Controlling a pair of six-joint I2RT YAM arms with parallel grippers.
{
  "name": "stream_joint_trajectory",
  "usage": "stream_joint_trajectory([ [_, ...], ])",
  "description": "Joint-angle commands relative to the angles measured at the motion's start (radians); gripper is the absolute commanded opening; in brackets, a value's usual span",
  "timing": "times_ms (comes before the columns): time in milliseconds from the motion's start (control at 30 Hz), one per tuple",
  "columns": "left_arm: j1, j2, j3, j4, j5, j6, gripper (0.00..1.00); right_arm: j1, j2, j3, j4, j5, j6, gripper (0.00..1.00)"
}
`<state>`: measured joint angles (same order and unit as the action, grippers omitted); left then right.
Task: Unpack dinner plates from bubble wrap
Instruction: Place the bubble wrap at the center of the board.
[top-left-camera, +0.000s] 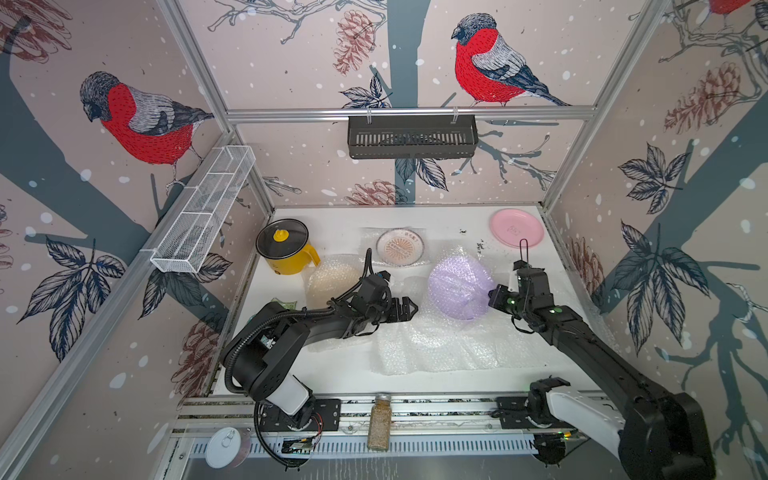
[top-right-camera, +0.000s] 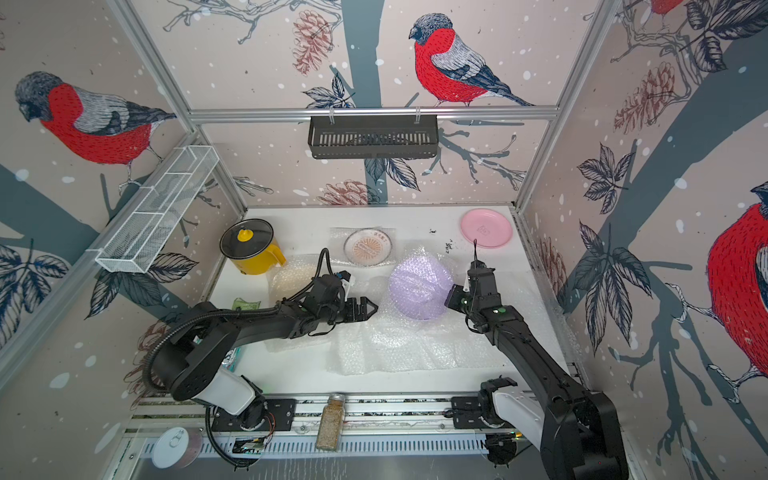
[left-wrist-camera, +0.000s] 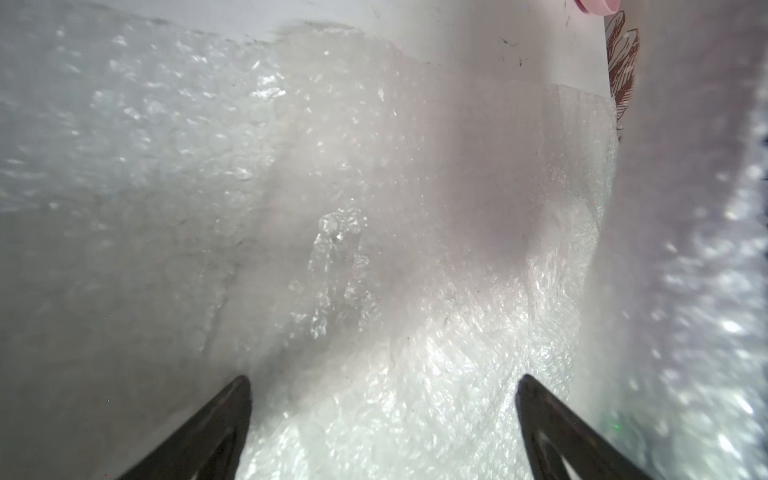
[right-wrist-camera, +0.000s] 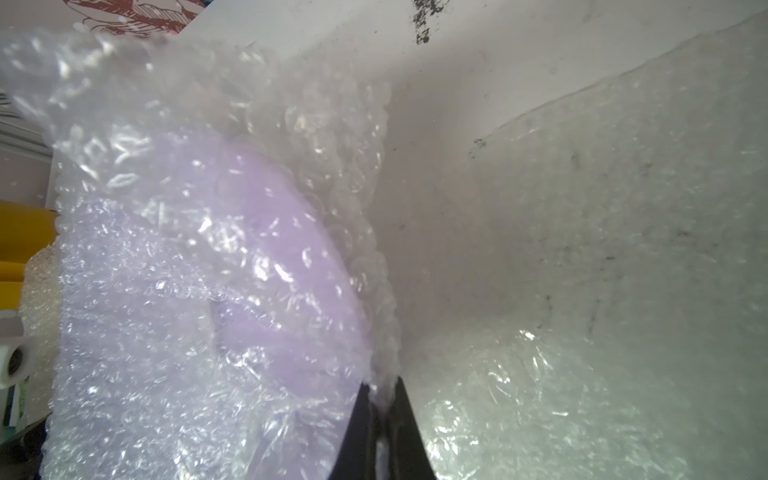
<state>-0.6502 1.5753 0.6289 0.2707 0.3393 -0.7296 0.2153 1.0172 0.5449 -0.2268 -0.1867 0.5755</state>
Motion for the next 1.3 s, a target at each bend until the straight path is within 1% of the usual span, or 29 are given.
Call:
stream_joint_trajectory([
  [0, 0.025, 0.019, 0.009, 0.039, 0.014, -0.001, 0.98, -0.002, -0.028, -0.003, -0.037, -0.070, -0.014, 0.05],
  [133, 0.069, 0.064, 0.035, 0.050, 0.056, 0.009, 0.97, 0.001, -0.059, -0.037, -0.042, -0.085, -0.013, 0.05],
  [267, 0.102, 0.098, 0.068, 0.042, 0.074, 0.021, 0.97, 0.014, -0.071, -0.061, -0.043, -0.085, -0.007, 0.05],
  [400, 0.122, 0.095, 0.104, 0.026, 0.096, 0.035, 0.98, 0.048, -0.061, -0.074, -0.021, -0.037, 0.001, 0.05],
  [500, 0.143, 0.057, 0.117, 0.039, 0.162, 0.033, 0.98, 0.081, -0.028, -0.079, 0.010, 0.000, -0.002, 0.05],
  [633, 0.143, -0.070, 0.099, 0.021, 0.187, 0.026, 0.98, 0.101, 0.050, -0.066, 0.031, 0.032, -0.002, 0.06],
  [667, 0.143, -0.105, 0.087, 0.013, 0.187, 0.028, 0.98, 0.102, 0.062, -0.065, 0.042, 0.032, -0.002, 0.08],
  [733, 0.139, -0.184, 0.056, -0.008, 0.175, 0.036, 0.97, 0.112, 0.087, -0.065, 0.070, 0.033, -0.002, 0.18],
  [833, 0.127, -0.271, 0.006, -0.037, 0.169, 0.051, 0.98, 0.123, 0.127, -0.050, 0.100, 0.029, -0.007, 0.25],
  [900, 0.117, -0.313, -0.025, -0.052, 0.170, 0.056, 0.98, 0.130, 0.154, -0.039, 0.102, 0.059, -0.008, 0.31],
  [967, 0.108, -0.350, -0.053, -0.073, 0.161, 0.057, 0.98, 0.134, 0.171, -0.012, 0.064, 0.135, -0.004, 0.34],
  [1033, 0.108, -0.395, -0.086, -0.090, 0.146, 0.056, 0.98, 0.178, 0.162, 0.025, 0.003, 0.279, 0.019, 0.43],
  [1067, 0.108, -0.414, -0.101, -0.098, 0.139, 0.056, 0.98, 0.198, 0.154, 0.038, -0.019, 0.325, 0.026, 0.45],
  [1167, 0.107, -0.465, -0.139, -0.112, 0.130, 0.042, 0.98, 0.269, 0.123, 0.095, -0.080, 0.409, 0.058, 0.56],
  [1233, 0.105, -0.497, -0.164, -0.102, 0.142, 0.025, 0.98, 0.348, 0.115, 0.139, -0.124, 0.484, 0.079, 0.63],
  [1267, 0.101, -0.510, -0.174, -0.102, 0.140, 0.020, 0.98, 0.378, 0.117, 0.158, -0.135, 0.494, 0.085, 0.64],
])
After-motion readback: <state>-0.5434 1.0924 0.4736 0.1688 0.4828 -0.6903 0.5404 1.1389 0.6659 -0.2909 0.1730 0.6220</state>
